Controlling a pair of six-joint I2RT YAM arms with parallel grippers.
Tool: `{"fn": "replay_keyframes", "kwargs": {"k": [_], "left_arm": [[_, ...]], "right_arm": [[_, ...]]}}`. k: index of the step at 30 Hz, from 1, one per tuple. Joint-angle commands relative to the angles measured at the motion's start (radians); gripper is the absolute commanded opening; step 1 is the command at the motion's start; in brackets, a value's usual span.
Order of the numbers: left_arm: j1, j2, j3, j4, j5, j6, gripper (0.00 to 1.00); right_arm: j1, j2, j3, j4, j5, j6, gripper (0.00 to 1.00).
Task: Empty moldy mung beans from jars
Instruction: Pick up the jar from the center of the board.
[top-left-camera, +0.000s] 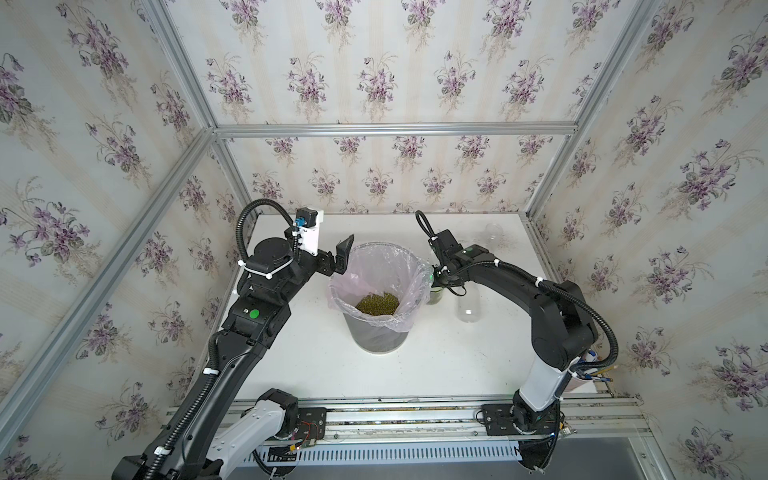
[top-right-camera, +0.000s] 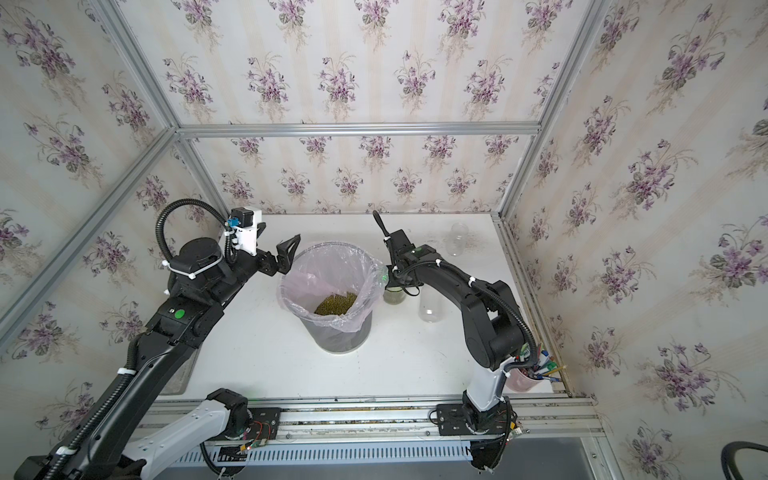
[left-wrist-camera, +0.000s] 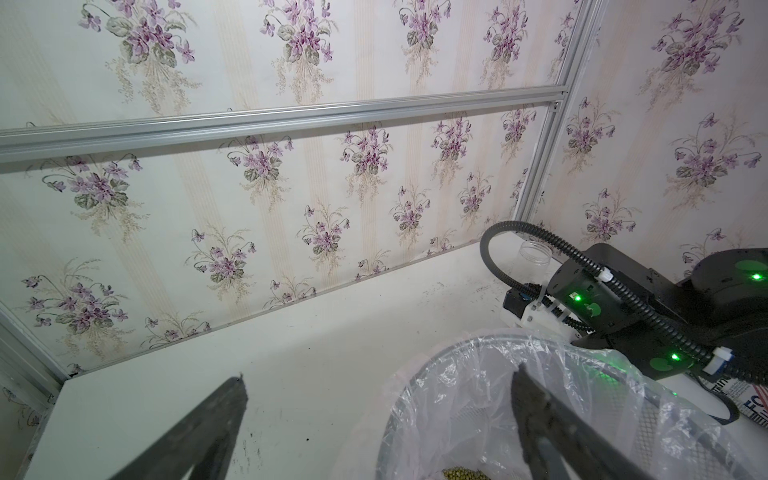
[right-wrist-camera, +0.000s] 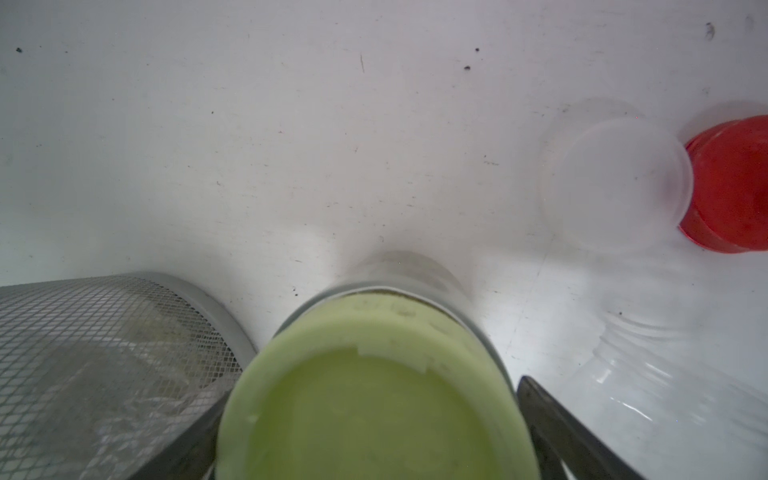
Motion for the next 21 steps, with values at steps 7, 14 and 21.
{"fn": "replay_keyframes", "kwargs": {"k": [7, 14, 21], "left_arm": [[0.005, 0.0, 0.003, 0.021, -0.001, -0.018, 1.0], [0.009, 0.003, 0.004, 0.021, 0.005, -0.025, 1.0], [0.012, 0.007, 0.004, 0.021, 0.005, -0.028, 1.0]], "right_arm": [[0.0, 0.015, 0.012, -0.029, 0.012, 0.001, 0.9], [0.0, 0.019, 0.018, -0.045, 0.022, -0.008, 0.8], [0.001, 0.004, 0.027, -0.065, 0.021, -0.016, 0.69]]}}
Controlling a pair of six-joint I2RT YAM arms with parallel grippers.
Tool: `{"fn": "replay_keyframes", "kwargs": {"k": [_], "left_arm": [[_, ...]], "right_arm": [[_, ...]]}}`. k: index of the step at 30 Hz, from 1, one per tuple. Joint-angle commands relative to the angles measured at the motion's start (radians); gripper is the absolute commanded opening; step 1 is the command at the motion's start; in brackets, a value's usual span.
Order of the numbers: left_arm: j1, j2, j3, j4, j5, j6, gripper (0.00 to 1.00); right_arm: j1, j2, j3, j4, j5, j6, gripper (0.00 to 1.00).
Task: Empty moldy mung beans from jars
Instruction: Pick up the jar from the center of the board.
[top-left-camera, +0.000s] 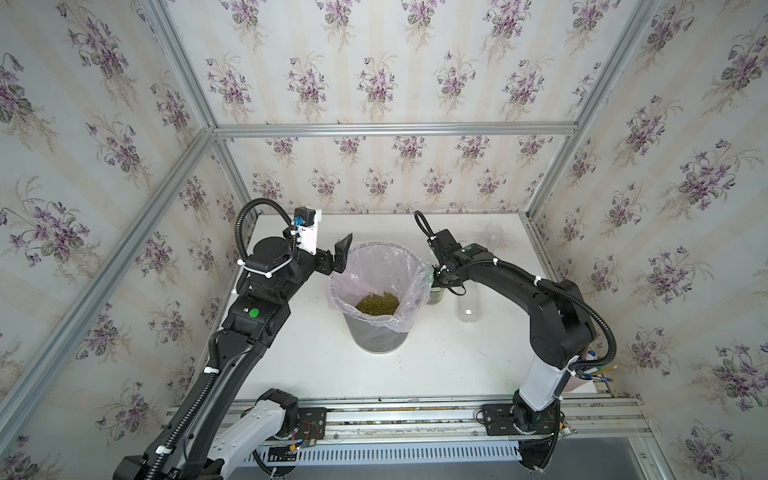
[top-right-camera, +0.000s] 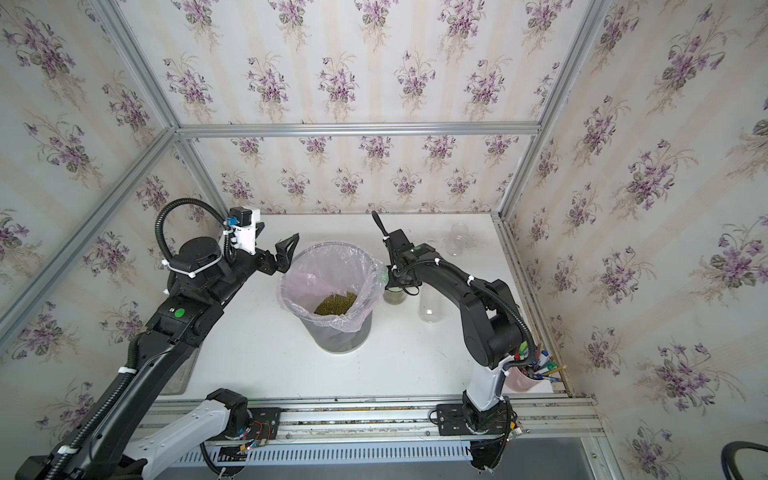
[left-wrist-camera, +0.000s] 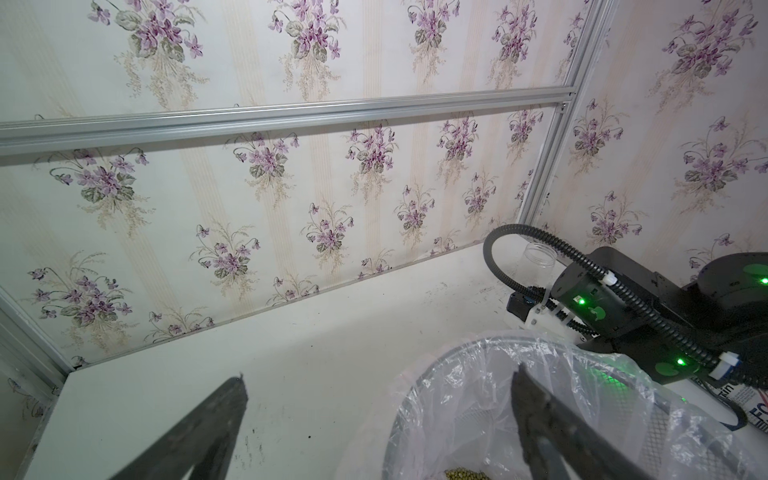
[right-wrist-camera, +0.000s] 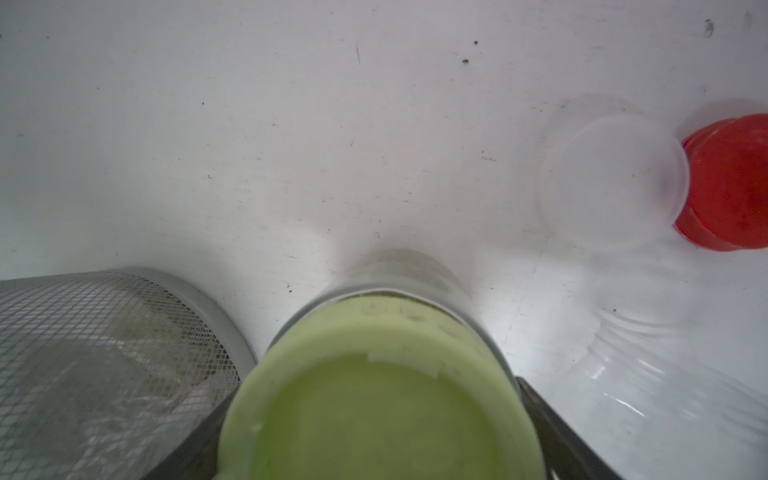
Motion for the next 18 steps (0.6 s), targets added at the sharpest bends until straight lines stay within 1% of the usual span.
{"fn": "replay_keyframes", "kwargs": {"k": [1, 8, 18], "left_arm": [[0.003, 0.002, 0.004, 0.021, 0.001, -0.018, 1.0], [0.005, 0.01, 0.006, 0.021, 0.001, -0.022, 1.0], [0.008, 0.013, 0.01, 0.02, -0.012, -0.034, 1.0]], "right_arm": [[0.0, -0.009, 0.009, -0.028, 0.01, -0.006, 0.68], [-0.004, -0.042, 0.026, -0.05, -0.015, -0.011, 0.65], [-0.071, -0.116, 0.055, -0.072, -0.032, -0.017, 0.62]]}}
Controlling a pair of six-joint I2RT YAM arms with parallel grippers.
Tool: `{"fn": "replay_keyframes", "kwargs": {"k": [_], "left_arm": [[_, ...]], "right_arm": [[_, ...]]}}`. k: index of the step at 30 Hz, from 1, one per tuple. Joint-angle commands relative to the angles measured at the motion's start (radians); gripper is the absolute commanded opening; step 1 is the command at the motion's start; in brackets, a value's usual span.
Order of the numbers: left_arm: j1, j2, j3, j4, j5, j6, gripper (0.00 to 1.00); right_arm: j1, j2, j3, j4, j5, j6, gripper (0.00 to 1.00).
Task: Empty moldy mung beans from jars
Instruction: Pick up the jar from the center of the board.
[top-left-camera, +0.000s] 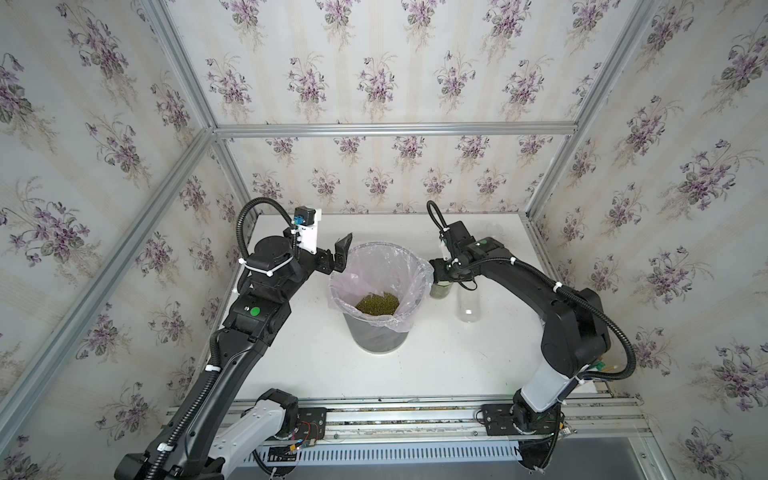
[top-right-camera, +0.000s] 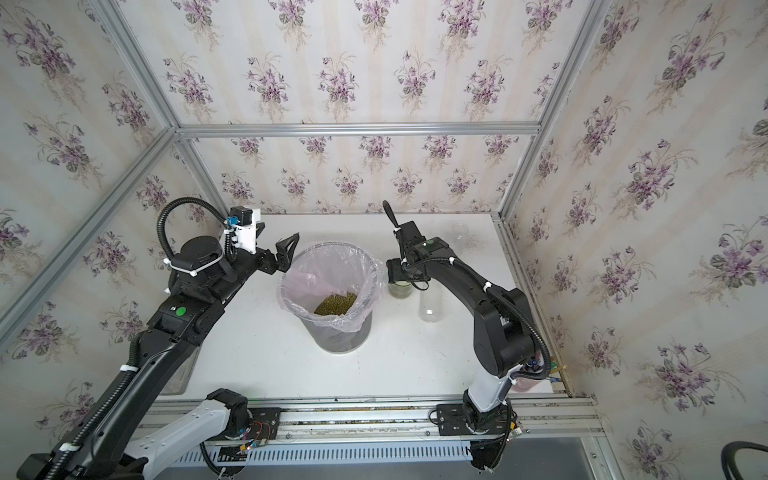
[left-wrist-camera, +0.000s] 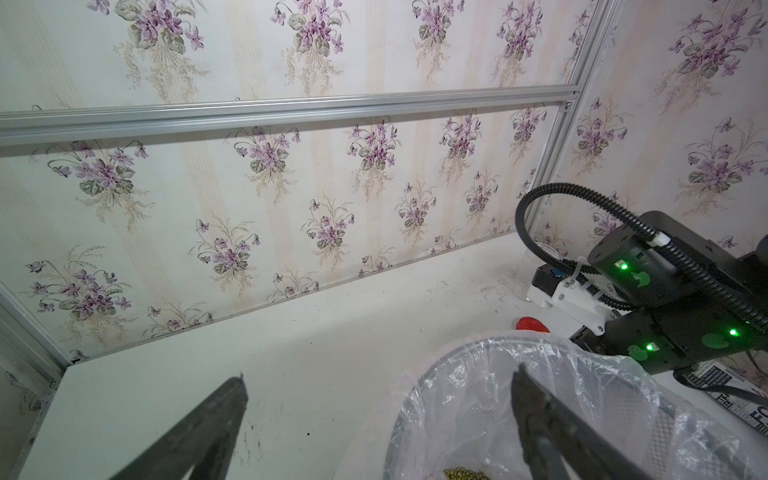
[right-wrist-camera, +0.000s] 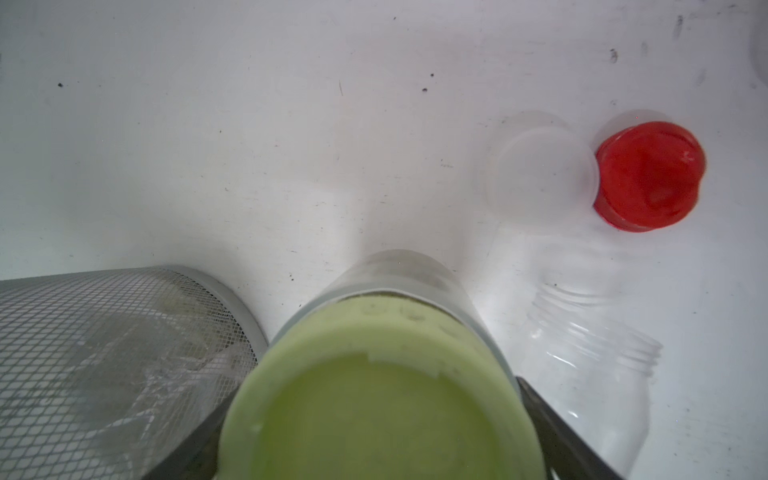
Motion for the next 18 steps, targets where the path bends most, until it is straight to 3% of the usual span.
{"fn": "replay_keyframes", "kwargs": {"k": [1, 5, 9, 18], "left_arm": [[0.002, 0.004, 0.011, 0.02, -0.019, -0.029, 1.0], [0.002, 0.013, 0.02, 0.015, -0.05, -0.063, 1.0], [0.008, 0.041, 0.082, -0.058, -0.16, -0.182, 1.0], [0.017, -0.016, 0.131, -0.115, -0.24, -0.24, 1.0]], "right_arm": [[-0.015, -0.028, 0.024, 0.002, -0.002, -0.01, 0.62], [-0.041, -0.05, 0.046, -0.013, -0.007, -0.011, 0.62], [-0.078, -0.078, 0.057, -0.024, -0.019, -0.006, 0.62], [-0.125, -0.125, 0.142, -0.079, -0.04, -0.006, 0.6]]}}
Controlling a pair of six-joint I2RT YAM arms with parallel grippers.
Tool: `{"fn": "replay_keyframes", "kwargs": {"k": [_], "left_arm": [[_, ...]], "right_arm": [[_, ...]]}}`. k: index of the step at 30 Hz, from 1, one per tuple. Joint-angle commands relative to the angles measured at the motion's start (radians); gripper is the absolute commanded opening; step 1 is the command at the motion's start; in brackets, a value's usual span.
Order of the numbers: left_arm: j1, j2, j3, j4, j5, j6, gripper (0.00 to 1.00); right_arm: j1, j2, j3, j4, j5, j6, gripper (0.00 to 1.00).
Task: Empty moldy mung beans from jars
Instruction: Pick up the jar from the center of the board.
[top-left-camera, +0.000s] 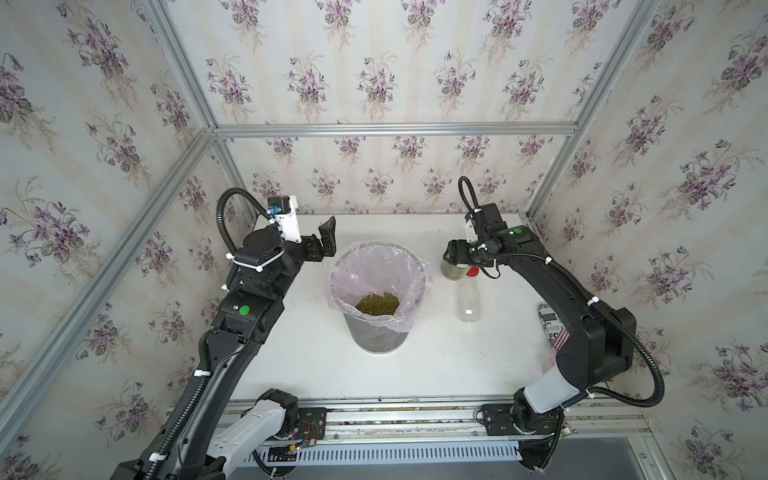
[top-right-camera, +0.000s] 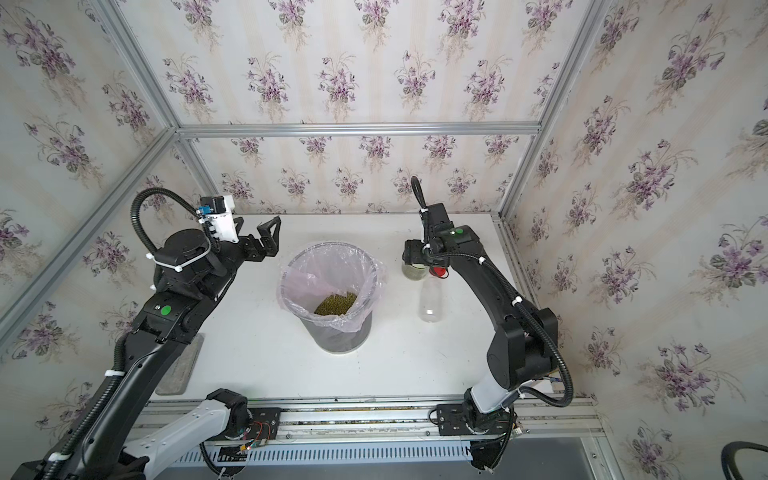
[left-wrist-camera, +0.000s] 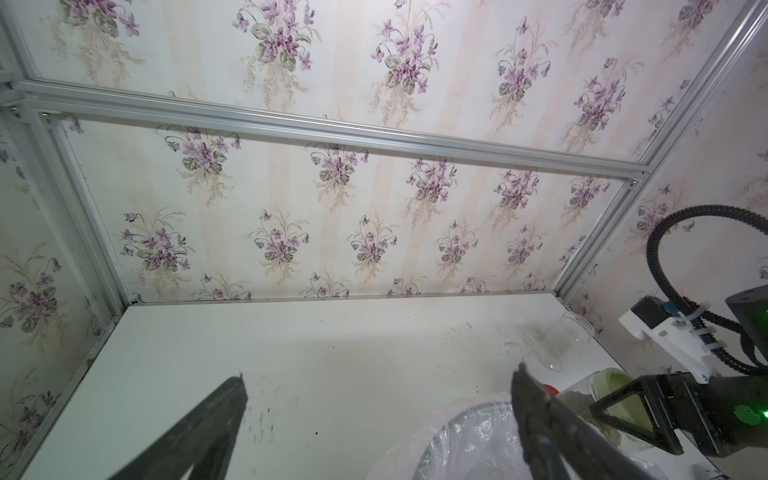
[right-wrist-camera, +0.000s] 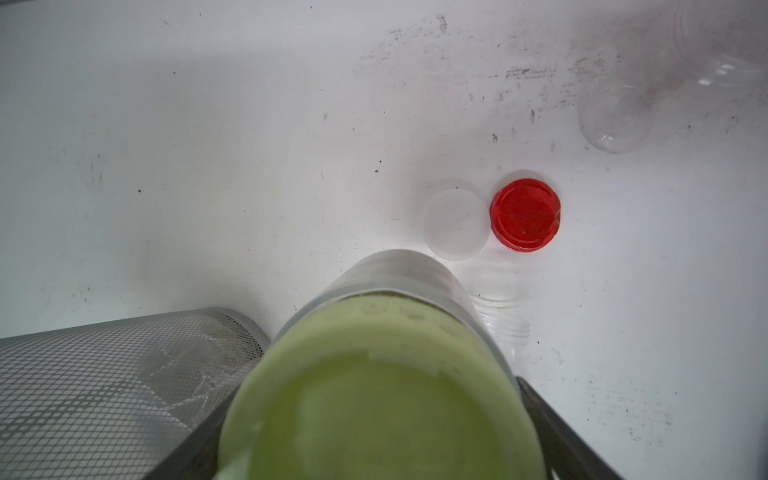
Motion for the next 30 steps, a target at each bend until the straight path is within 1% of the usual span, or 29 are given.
{"fn": "replay_keyframes", "kwargs": {"k": [1, 5, 11, 13, 16, 18, 22, 26, 28, 30], "left_arm": [[0.003, -0.016, 0.02, -0.028, -0.042, -0.055, 1.0], [0.003, -0.019, 0.05, -0.044, 0.031, -0.017, 1.0], [0.002, 0.031, 0.179, -0.162, 0.053, 0.014, 1.0], [0.003, 0.036, 0.204, -0.168, 0.092, 0.017, 1.0], [0.004, 0.044, 0.232, -0.169, 0.207, 0.038, 1.0], [0.002, 0.048, 0.246, -0.172, 0.252, 0.06, 1.0], [0.003, 0.041, 0.259, -0.186, 0.341, 0.171, 1.0], [0.003, 0.018, 0.245, -0.198, 0.409, 0.263, 1.0], [0.002, 0.011, 0.242, -0.198, 0.397, 0.281, 1.0], [0.003, 0.013, 0.241, -0.209, 0.435, 0.322, 1.0]], "right_arm": [[-0.006, -0.022, 0.048, -0.005, -0.014, 0.004, 0.6], [-0.011, -0.036, 0.134, -0.05, -0.026, 0.006, 0.6], [-0.012, -0.037, 0.286, -0.113, -0.056, 0.01, 0.58], [-0.01, -0.029, 0.325, -0.132, -0.068, 0.011, 0.58], [-0.01, -0.032, 0.357, -0.136, -0.117, 0.014, 0.58], [-0.011, -0.038, 0.371, -0.133, -0.155, 0.017, 0.57], [-0.009, -0.046, 0.409, -0.127, -0.239, 0.02, 0.57], [-0.01, -0.045, 0.462, -0.13, -0.325, 0.022, 0.56], [-0.009, -0.04, 0.488, -0.134, -0.374, 0.024, 0.55], [-0.003, -0.037, 0.513, -0.133, -0.415, 0.03, 0.55]]}}
